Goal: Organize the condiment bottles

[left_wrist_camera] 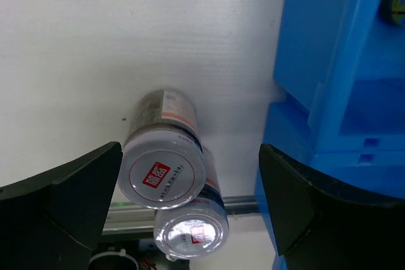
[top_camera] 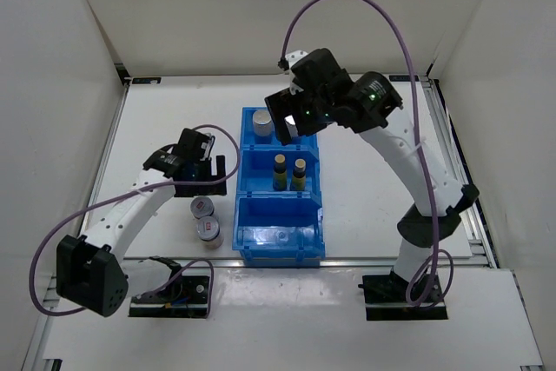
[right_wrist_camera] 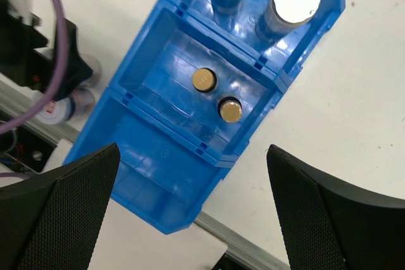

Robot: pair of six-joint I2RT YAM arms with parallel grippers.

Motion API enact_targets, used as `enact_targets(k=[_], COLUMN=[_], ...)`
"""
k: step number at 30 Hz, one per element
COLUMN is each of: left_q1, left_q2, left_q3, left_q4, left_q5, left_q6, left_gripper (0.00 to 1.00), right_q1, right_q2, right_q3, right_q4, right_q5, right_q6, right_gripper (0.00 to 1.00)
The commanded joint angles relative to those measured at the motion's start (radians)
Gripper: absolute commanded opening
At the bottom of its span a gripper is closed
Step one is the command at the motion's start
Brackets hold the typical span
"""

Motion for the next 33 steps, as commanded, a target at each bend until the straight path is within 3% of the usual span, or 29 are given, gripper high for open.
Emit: enact_targets(k=[1, 33], left_q1=[0.014, 0.079], left_q2=[0.005, 0.077], left_q3=[0.036, -0.045], left_q4=[-0.052, -0.143], left_q5=[0.070, 0.133], left_q6=[-0.087, -0.270], left_gripper=[1.00, 1.00], right_q1=[-0.003, -0.063], right_q2=[0.011, -0.116], right_q3=[-0.050, -0.265], right_q4=[0.003, 0.003], right_q5=[0.022, -0.016], right_q6=[-0.006, 0.006], right_gripper=[1.00, 1.00])
